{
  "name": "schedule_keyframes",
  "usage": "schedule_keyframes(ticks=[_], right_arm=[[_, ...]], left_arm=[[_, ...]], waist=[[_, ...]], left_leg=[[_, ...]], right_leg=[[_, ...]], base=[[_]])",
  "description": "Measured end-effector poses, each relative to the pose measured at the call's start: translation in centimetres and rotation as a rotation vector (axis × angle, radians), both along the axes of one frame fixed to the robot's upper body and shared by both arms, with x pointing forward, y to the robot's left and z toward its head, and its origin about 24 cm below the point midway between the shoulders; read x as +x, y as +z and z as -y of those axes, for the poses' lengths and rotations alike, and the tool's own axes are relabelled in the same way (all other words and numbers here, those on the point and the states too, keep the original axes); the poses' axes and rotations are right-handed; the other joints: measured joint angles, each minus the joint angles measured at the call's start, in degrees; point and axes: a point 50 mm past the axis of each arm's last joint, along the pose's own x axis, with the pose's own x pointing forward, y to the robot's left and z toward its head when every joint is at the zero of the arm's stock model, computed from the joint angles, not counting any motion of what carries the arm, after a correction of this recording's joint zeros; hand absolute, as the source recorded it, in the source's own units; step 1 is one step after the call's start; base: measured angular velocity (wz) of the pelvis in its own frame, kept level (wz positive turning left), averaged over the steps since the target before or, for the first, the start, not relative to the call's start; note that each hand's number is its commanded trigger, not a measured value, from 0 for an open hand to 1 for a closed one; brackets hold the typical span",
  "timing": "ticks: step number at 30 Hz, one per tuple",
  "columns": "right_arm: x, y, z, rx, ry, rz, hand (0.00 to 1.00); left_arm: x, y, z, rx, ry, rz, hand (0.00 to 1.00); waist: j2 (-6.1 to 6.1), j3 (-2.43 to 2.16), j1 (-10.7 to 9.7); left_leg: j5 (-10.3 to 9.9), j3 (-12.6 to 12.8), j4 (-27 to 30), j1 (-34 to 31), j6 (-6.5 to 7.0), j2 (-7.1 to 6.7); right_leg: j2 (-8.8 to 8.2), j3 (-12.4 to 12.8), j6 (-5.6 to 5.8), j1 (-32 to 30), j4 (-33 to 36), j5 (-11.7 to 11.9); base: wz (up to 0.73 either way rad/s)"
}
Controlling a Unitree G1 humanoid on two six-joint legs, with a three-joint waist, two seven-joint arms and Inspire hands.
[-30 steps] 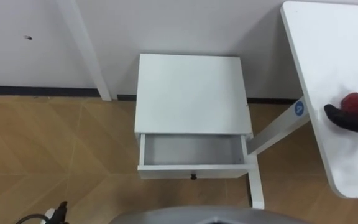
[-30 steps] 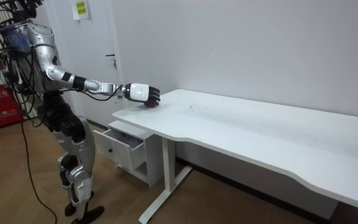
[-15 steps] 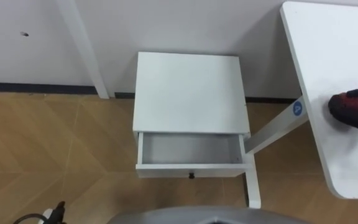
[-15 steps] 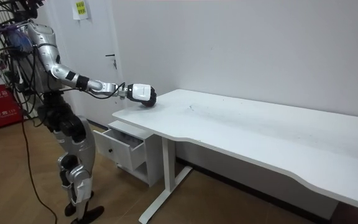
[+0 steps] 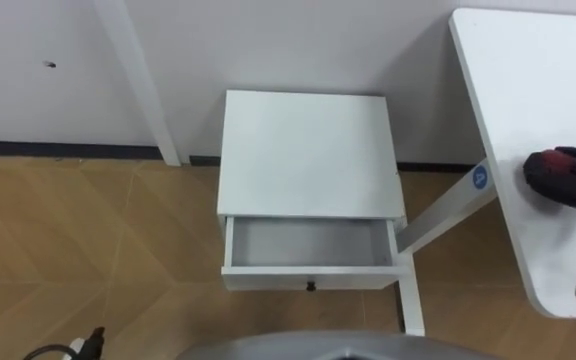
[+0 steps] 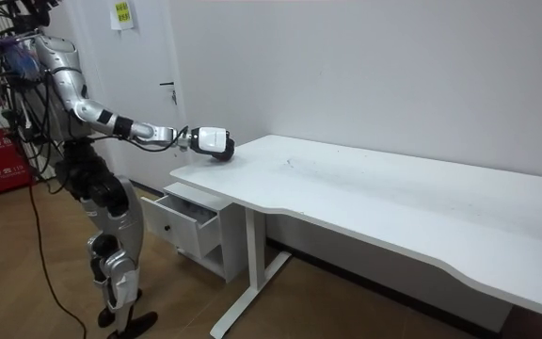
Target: Put apple and close drawer
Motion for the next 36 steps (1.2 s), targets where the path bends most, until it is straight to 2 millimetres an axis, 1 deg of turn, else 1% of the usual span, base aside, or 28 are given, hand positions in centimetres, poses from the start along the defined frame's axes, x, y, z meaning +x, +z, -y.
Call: schedule_keyframes(ticks=[1,4,6,7,8,9,10,12,13,15,16,18,21,25,26,29,32,35,36], right_arm=[[0.2,0.1,-0.4,-0.011,0.029,-0.003,1.00],[1.2,0.3,-2.4,-0.060,0.157,-0.016,1.00],[2.1,0.5,-4.7,-0.072,0.297,-0.019,1.00],[2.3,0.4,-5.3,-0.067,0.327,-0.024,1.00],[2.4,0.2,-6.2,-0.056,0.382,-0.038,1.00],[2.6,0.2,-7.0,-0.056,0.433,-0.049,1.00],[2.7,0.3,-7.4,-0.054,0.457,-0.050,1.00],[3.1,0.7,-9.2,-0.043,0.547,-0.037,1.00],[3.1,0.8,-9.7,-0.041,0.568,-0.036,1.00],[3.0,0.4,-11.3,-0.017,0.641,-0.050,1.00],[3.0,0.3,-11.7,-0.011,0.656,-0.057,1.00],[2.7,-0.2,-12.9,0.004,0.714,-0.084,1.00],[2.5,-0.5,-13.5,0.017,0.744,-0.097,1.00],[2.3,-0.8,-14.2,0.027,0.776,-0.114,1.00],[2.2,-0.9,-14.4,0.029,0.787,-0.120,1.00],[2.0,-1.2,-14.8,0.037,0.809,-0.142,1.00],[1.8,-1.6,-14.8,0.031,0.814,-0.173,1.00],[1.7,-1.7,-14.9,-0.020,0.837,-0.191,1.00],[1.6,-1.9,-15.0,-0.035,0.841,-0.203,0.80]], left_arm=[[0.0,0.0,0.1,-0.003,-0.007,-0.002,0.00],[0.8,-0.1,0.5,-0.017,-0.049,0.002,0.00],[1.6,-0.2,0.8,-0.023,-0.075,0.012,0.00],[1.9,-0.2,0.9,-0.024,-0.080,0.017,0.00],[2.1,-0.2,1.0,-0.029,-0.081,0.021,0.00],[2.5,-0.3,1.3,-0.034,-0.085,0.031,0.00],[2.7,-0.3,1.4,-0.037,-0.090,0.032,0.00],[2.6,-0.5,1.7,-0.044,-0.124,0.010,0.00],[2.7,-0.5,1.7,-0.046,-0.131,0.007,0.00],[2.5,-0.6,1.9,-0.051,-0.149,-0.011,0.00],[2.5,-0.6,2.0,-0.052,-0.155,-0.015,0.00],[2.4,-0.7,2.3,-0.056,-0.172,-0.027,0.00],[2.3,-0.8,2.4,-0.059,-0.180,-0.036,0.00],[2.1,-0.9,2.5,-0.060,-0.188,-0.054,0.00],[2.1,-0.9,2.5,-0.060,-0.187,-0.054,0.00],[2.3,-0.9,2.6,-0.061,-0.190,-0.045,0.00],[2.5,-0.9,2.7,-0.061,-0.191,-0.038,0.00],[2.4,-0.9,2.7,-0.061,-0.190,-0.043,0.00],[2.4,-0.9,2.7,-0.060,-0.188,-0.045,0.00]], waist=[[-0.01,0.01,0.07],[0.10,0.05,1.16],[0.20,0.13,2.13],[0.23,0.13,2.40],[0.41,0.31,2.93],[0.58,0.41,4.10],[0.81,0.52,4.26],[1.88,0.65,5.67],[2.00,0.62,5.77],[2.05,0.60,6.83],[1.99,0.57,6.98],[1.74,0.46,7.14],[1.46,0.42,7.46],[1.39,0.44,8.18],[1.28,0.50,8.39],[1.13,0.50,8.66],[0.91,0.51,8.75],[0.84,0.53,8.62],[0.80,0.52,8.55]], left_leg=[[0.01,0.00,0.06,-0.07,-0.01,0.00],[0.00,0.02,0.43,-0.23,-0.04,0.16],[0.03,0.09,1.05,-0.73,-0.10,0.34],[0.03,0.07,1.18,-0.90,-0.10,0.36],[0.02,0.00,1.41,-1.12,-0.12,0.37],[0.02,-0.02,1.38,-1.19,-0.11,0.34],[0.02,-0.02,1.34,-1.23,-0.11,0.31],[0.02,-0.09,1.28,-1.35,-0.11,0.29],[0.02,-0.11,1.22,-1.35,-0.11,0.29],[0.07,-0.72,1.05,-1.48,-0.20,0.29],[0.09,-0.85,0.99,-1.48,-0.23,0.29],[0.17,-2.16,1.00,-1.83,-0.33,0.12],[0.25,-3.26,1.01,-2.19,-0.40,-0.09],[0.24,-3.59,0.90,-2.32,-0.40,-0.20],[0.24,-3.61,0.89,-2.38,-0.40,-0.21],[0.24,-3.87,0.86,-2.55,-0.40,-0.32],[0.24,-4.05,0.86,-2.94,-0.39,-0.38],[0.25,-4.11,0.91,-3.11,-0.39,-0.39],[0.25,-4.20,0.91,-3.13,-0.39,-0.39]], right_leg=[[-0.02,-0.03,-0.01,-0.02,0.00,0.01],[-0.07,-0.18,-0.03,-0.46,0.03,0.02],[0.05,-0.14,-0.19,-0.87,0.06,0.13],[0.06,-0.12,-0.20,-0.95,0.04,0.13],[0.06,-0.16,-0.21,-0.99,0.04,0.14],[0.03,-0.31,-0.21,-1.04,0.05,0.14],[0.02,-0.45,-0.21,-1.00,0.04,0.14],[0.01,-0.71,-0.17,-0.90,-0.01,0.16],[0.01,-0.69,-0.17,-0.91,-0.04,0.16],[0.08,-0.87,-0.17,-0.94,-0.02,0.16],[0.09,-0.95,-0.17,-0.94,-0.05,0.16],[0.09,-1.77,-0.17,-0.94,-0.07,0.16],[0.07,-1.93,-0.17,-0.96,-0.11,0.16],[0.00,-2.33,-0.16,-0.94,-0.14,0.16],[0.00,-2.34,-0.16,-0.99,-0.15,0.16],[-0.02,-2.31,-0.16,-1.06,-0.17,0.16],[-0.05,-2.35,-0.16,-1.31,-0.17,0.16],[-0.11,-3.52,-0.16,-1.39,-0.17,0.16],[-0.14,-4.02,-0.16,-1.36,-0.17,0.16]], base=[[0.00],[0.02],[0.00],[0.06],[0.05],[0.03],[0.00],[0.00],[0.04],[0.11],[0.16],[0.26],[0.23],[0.05],[0.00],[0.04],[0.01],[0.00],[0.05]])
